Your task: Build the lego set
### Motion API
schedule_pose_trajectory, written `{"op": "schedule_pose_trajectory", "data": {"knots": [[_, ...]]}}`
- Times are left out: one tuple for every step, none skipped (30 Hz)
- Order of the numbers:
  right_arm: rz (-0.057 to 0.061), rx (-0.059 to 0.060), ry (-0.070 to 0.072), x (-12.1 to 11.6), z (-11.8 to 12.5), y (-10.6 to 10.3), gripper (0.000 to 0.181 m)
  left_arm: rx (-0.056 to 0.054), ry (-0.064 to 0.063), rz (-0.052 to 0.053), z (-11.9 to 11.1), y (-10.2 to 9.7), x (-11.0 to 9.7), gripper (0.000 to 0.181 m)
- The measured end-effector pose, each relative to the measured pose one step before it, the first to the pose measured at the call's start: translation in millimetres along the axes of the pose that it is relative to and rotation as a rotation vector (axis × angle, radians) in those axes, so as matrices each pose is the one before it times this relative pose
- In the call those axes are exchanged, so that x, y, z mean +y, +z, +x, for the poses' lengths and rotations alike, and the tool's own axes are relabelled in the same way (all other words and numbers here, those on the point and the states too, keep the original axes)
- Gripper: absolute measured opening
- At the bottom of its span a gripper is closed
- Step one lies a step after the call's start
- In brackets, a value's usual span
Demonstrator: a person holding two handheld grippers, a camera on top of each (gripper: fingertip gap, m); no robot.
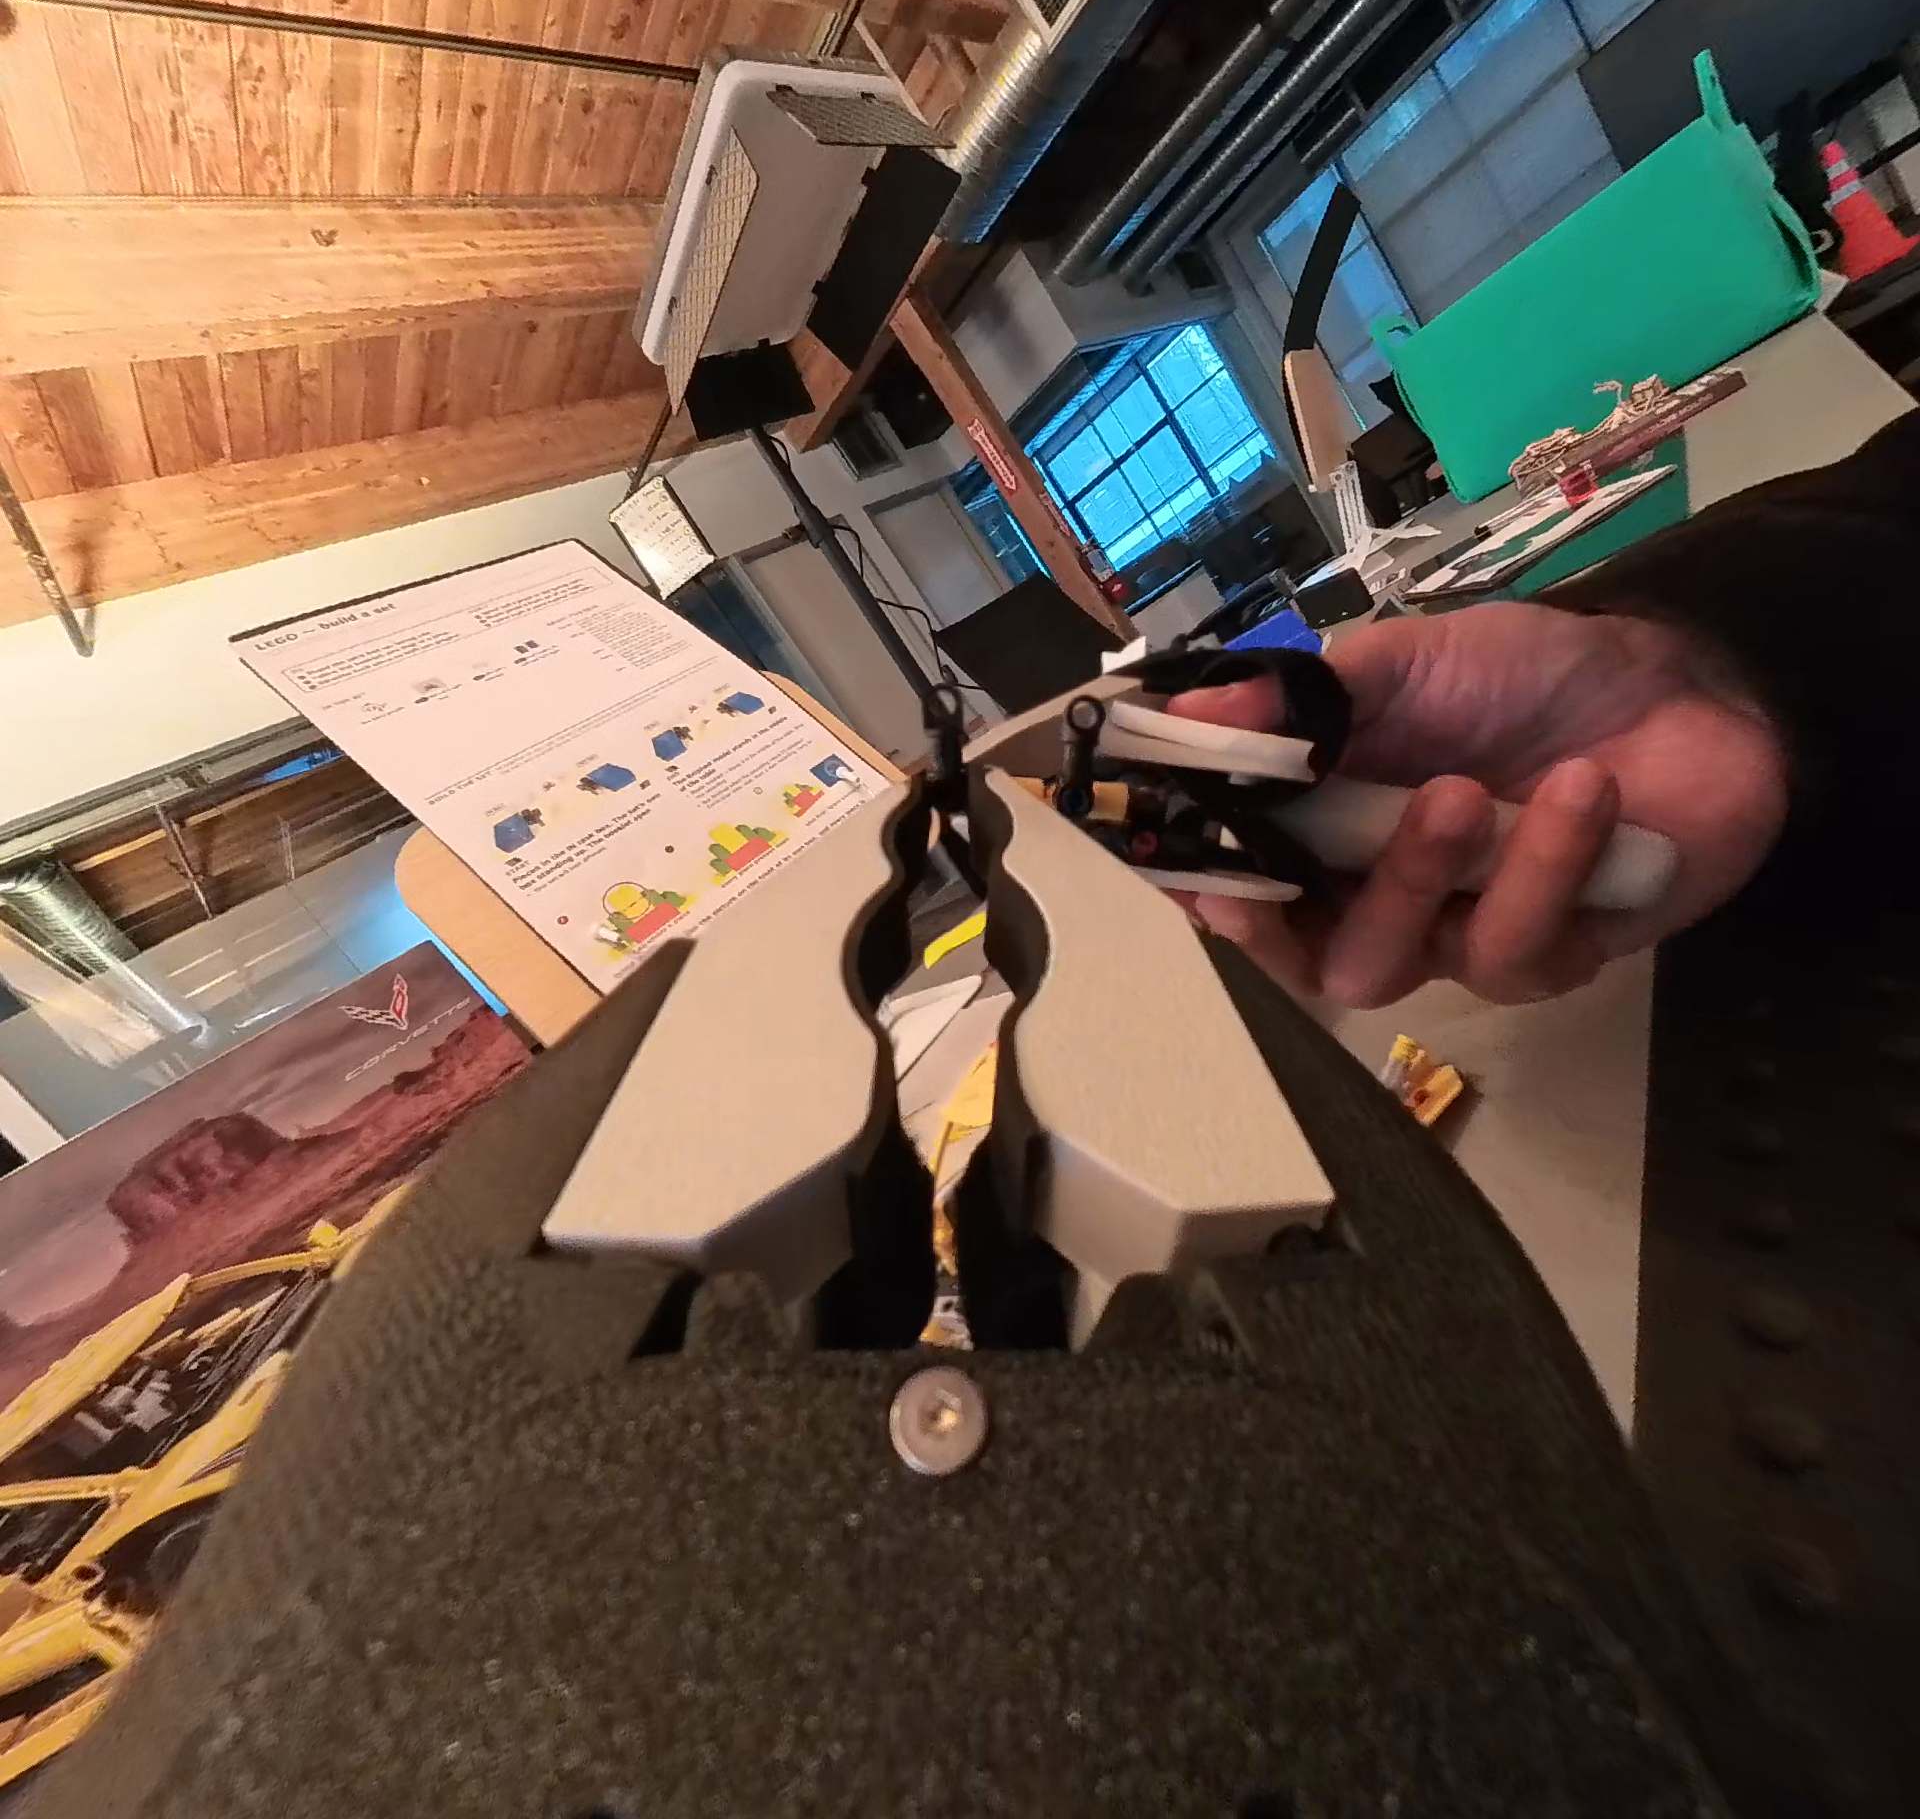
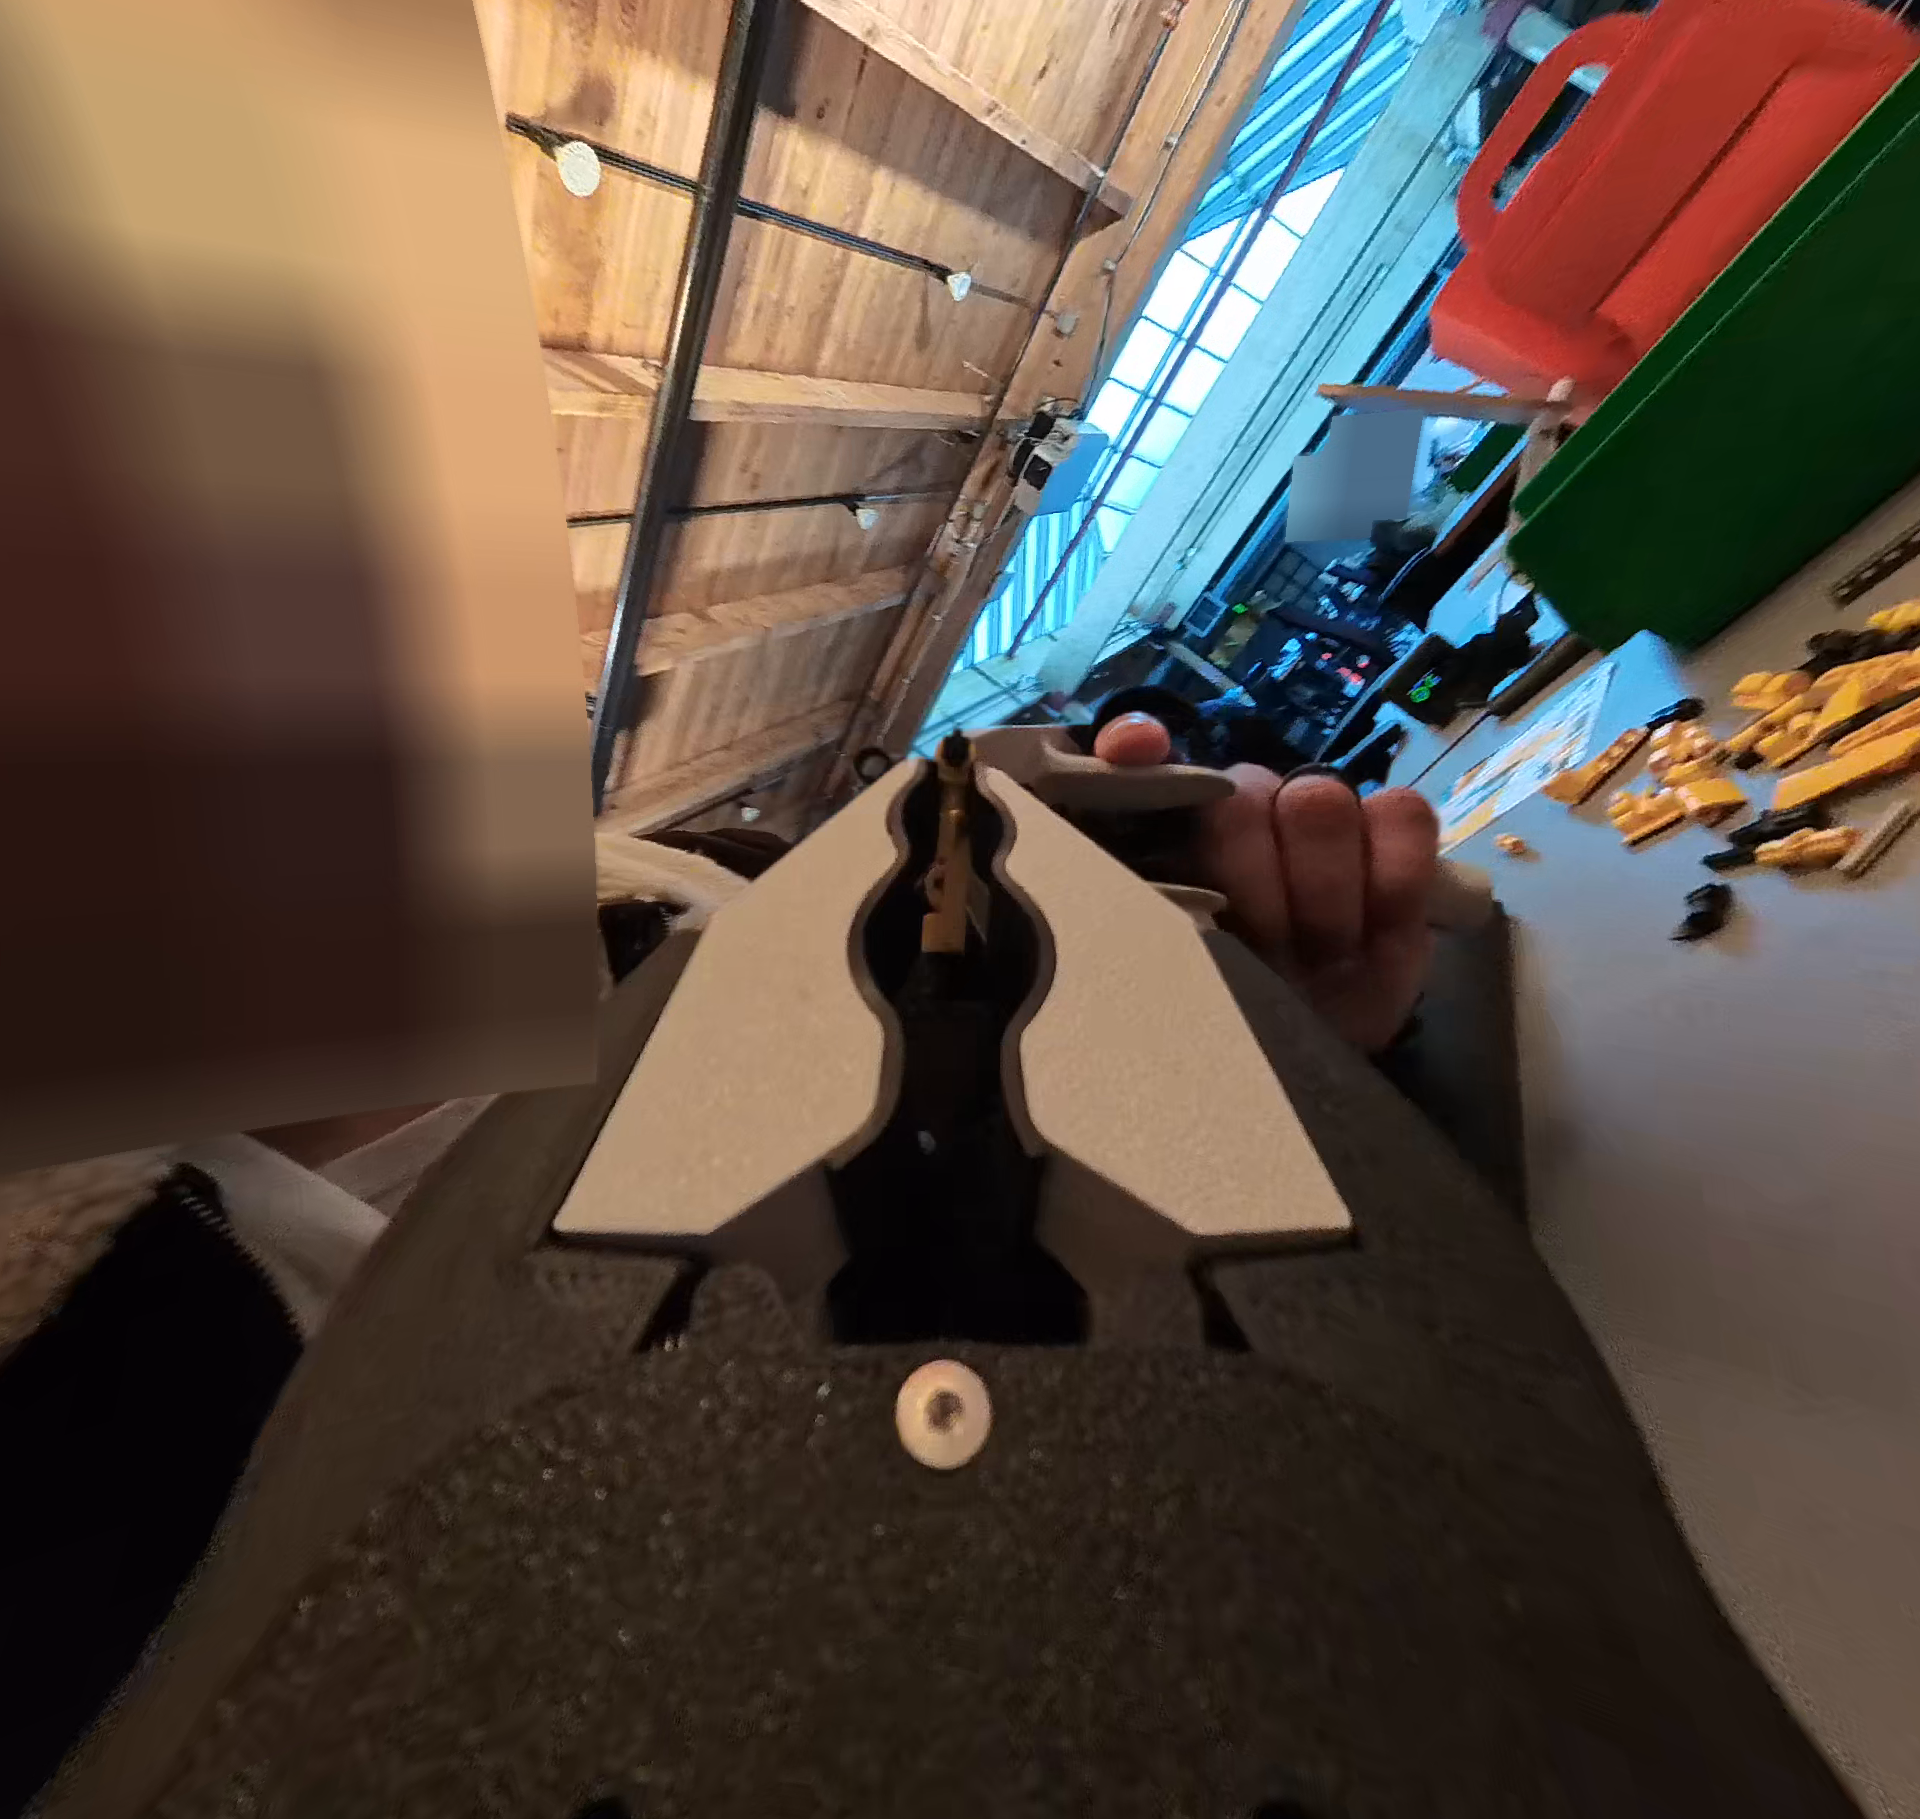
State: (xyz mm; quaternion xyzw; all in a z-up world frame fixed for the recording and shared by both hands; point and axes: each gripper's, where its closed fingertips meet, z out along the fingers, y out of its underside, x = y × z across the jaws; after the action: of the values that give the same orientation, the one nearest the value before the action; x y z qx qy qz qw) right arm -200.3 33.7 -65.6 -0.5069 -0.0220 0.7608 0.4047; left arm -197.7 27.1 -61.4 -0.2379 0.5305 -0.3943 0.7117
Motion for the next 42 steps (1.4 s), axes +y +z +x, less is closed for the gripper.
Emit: {"op": "schedule_pose_trajectory", "data": {"knots": [[0.0016, -0.0029, 0.0117, 0.36, 0.77, -0.36, 0.004, 0.0047, -0.0031, -0.0007, 0.45, -0.19, 0.36, 0.007], [-0.0013, 0.0031, -0.0053, 0.59, 0.18, 0.11, 0.004, 0.0005, 0.0057, -0.0022, 0.23, -0.25, 0.38, 0.007], [-0.0151, 0.0043, -0.0067, 1.28, -0.43, -0.27, 0.004, 0.008, -0.0078, 0.0029, 0.93, -0.32, -0.48, 0.007], [-0.0199, 0.0151, -0.0141, 1.24, 0.27, -0.67, 0.004, 0.0123, -0.0142, 0.0017, 1.17, -0.25, 0.1, 0.007], [-0.0204, 0.0257, -0.0242, 0.91, 0.93, -0.85, 0.004, 0.0118, -0.005, -0.0036, 1.34, -0.35, 0.94, 0.007], [-0.0148, 0.0296, -0.031, 0.5, 1.03, -0.73, 0.004, 0.0072, -0.0015, -0.0077, 0.96, -0.14, 1.47, 0.007], [-0.0075, 0.0066, -0.0134, 0.73, -0.91, 0.33, 0.004, 0.0048, -0.0071, 0.0023, 0.45, -0.24, -0.22, 0.007], [-0.0023, -0.0191, 0.0162, 0.8, -1.92, 0.8, 0.004, 0.0048, -0.0086, 0.0124, 0.41, -0.21, -2.17, 0.007], [0.0104, -0.0214, 0.0315, -0.13, -0.18, 0.18, 0.004, -0.0034, 0.0069, 0.0034, -0.13, 0.06, -0.74, 0.007], [0.0119, -0.03, 0.0434, 0.22, -0.15, 0.18, 0.004, -0.0068, 0.0162, -0.0006, -0.19, 0.15, -0.3, 0.007], [0.0077, -0.0334, 0.0437, 0.6, -1.01, 0.36, 0.005, -0.0057, 0.0134, 0.0027, 0.06, -0.07, -1.03, 0.007], [0.0113, -0.0147, 0.0204, -0.33, 0.11, 0.34, 0.005, -0.0133, 0.0239, -0.0016, -0.52, 0.14, -0.54, 0.007], [0.0052, -0.0039, -0.0016, -0.39, -0.09, 0.78, 0.005, -0.0195, 0.0397, -0.0054, -0.92, 0.08, 0.04, 0.007], [-0.0059, -0.0085, 0.001, 0.54, -1.46, 0.84, 0.005, -0.011, 0.0144, 0.0047, -0.35, 0.15, -1.5, 0.007], [-0.0027, 0.0071, -0.0069, 0.85, 0.82, 1.17, 0.005, -0.0189, -0.0002, -0.0018, -1.98, 0.56, 0.02, 0.007], [0.0011, 0.0065, -0.0084, 0.52, 0.86, 1.28, 0.005, -0.02, 0.0123, -0.0082, -2.67, 0.36, 1.17, 0.007], [0.0018, 0.0102, -0.0054, -0.97, 1.22, -0.36, 0.005, 0.0005, -0.0229, -0.007, -0.97, 0.33, 1.12, 0.007], [-0.0076, 0.0209, -0.021, -0.66, 1.44, -1.15, 0.005, 0.0105, -0.0355, -0.0074, -0.05, 0.23, 1.75, 0.007], [-0.0134, 0.0219, -0.0296, -0.56, 0.25, -0.8, 0.004, 0.0076, -0.0099, -0.0046, 0.5, 0.21, 0.65, 0.007], [0.0024, 0.0157, -0.0326, -1.01, -0.43, 0.06, 0.004, 0.0016, -0.0027, -0.0004, -0.01, 0.16, -0.33, 0.007], [0.0002, -0.004, -0.0046, 0.13, -1.06, 0.39, 0.004, 0.0137, -0.031, 0.0101, 0.15, -0.32, -1.34, 0.007], [-0.0041, -0.019, 0.0196, 0.86, -1.0, -0.48, 0.004, 0.0311, -0.061, 0.0159, 1.33, -0.44, -1.56, 0.007], [-0.0067, -0.0146, 0.0235, 0.54, -0.31, -1.45, 0.004, 0.0406, -0.0767, 0.0144, 2.44, -0.31, -0.52, 0.007], [-0.0183, 0.0011, 0.003, 1.9, 0.18, -0.7, 0.004, 0.0439, -0.0873, 0.012, 2.07, -0.75, -0.09, 0.007], [-0.0204, -0.0021, -0.0092, 2.39, -1.89, 1.41, 0.004, 0.032, -0.0487, 0.0146, 1.94, -1.26, -1.98, 0.007], [-0.01, -0.0027, -0.0094, 1.33, -1.53, 1.33, 0.004, 0.0115, -0.0119, 0.0188, 1.13, -0.67, -2.44, 0.007], [-0.0132, -0.0007, 0.0119, 1.54, 0.41, -0.56, 0.004, 0.008, -0.0074, 0.0051, 0.78, -0.4, 0.04, 0.007], [-0.0062, 0.0068, 0.0106, 0.57, 1.91, -1.53, 0.004, 0.0002, 0.0163, -0.0137, 0.6, -0.04, 2.33, 0.007], [-0.0112, 0.0067, 0.0021, 1.67, 0.88, -0.76, 0.004, 0.0021, 0.0232, -0.0119, 1.09, -0.4, 2.13, 0.007], [-0.0197, -0.0008, 0.0079, 2.71, -0.34, -0.07, 0.004, 0.0142, 0.0034, -0.0013, 2.02, -0.81, 0.41, 0.007], [-0.0149, -0.0012, 0.0142, 1.84, 0.16, -0.28, 0.004, 0.0088, 0.0101, -0.0015, 1.74, -0.58, 0.19, 0.007], [-0.0172, -0.0009, 0.0274, 2.28, 1.3, -1.28, 0.004, 0.0092, 0.0223, -0.0111, 2.09, -0.5, 1.66, 0.007], [-0.0202, 0.0017, 0.0299, 2.76, 1.67, -1.95, 0.004, 0.0143, 0.0242, -0.0173, 2.81, -0.44, 2.66, 0.007], [-0.0243, 0.004, 0.0252, 3.59, 1.14, -1.14, 0.003, 0.0171, 0.0211, -0.0109, 3.72, -0.45, 1.74, 0.007], [-0.0212, 0.0031, 0.0082, 3.41, 0.05, -0.21, 0.003, 0.0156, 0.0171, -0.0048, 3.5, -0.63, 0.46, 0.007], [-0.0145, -0.0009, 0.0002, 2.38, -0.89, -0.02, 0.003, 0.0131, -0.0023, 0.0062, 2.7, 0.01, -0.92, 0.007], [-0.0149, -0.0019, 0.0042, 2.31, -0.53, -0.07, 0.004, 0.0151, -0.0078, 0.0074, 2.25, 0.25, -0.87, 0.007], [-0.0084, -0.0055, 0.0072, 1.36, -0.41, 0.01, 0.004, 0.009, -0.0013, 0.0042, 1.6, 0.39, -0.72, 0.008], [-0.0026, -0.0038, 0.0079, 0.8, 0.43, -0.35, 0.004, 0.0018, -0.0001, 0.0014, 0.91, 0.48, 0.0, 0.008], [0.0079, -0.0096, 0.008, -0.59, 0.11, 0.54, 0.004, -0.002, -0.0043, 0.0015, -0.3, 0.13, 0.12, 0.008], [0.0116, -0.0099, 0.0051, -1.63, -0.35, 0.66, 0.004, -0.0072, -0.0056, 0.0032, -1.59, -0.15, -0.56, 0.007], [0.0127, 0.0042, -0.0072, -2.45, 0.49, -0.15, 0.004, -0.0122, -0.0045, -0.002, -2.25, 0.06, 0.13, 0.007]]}}
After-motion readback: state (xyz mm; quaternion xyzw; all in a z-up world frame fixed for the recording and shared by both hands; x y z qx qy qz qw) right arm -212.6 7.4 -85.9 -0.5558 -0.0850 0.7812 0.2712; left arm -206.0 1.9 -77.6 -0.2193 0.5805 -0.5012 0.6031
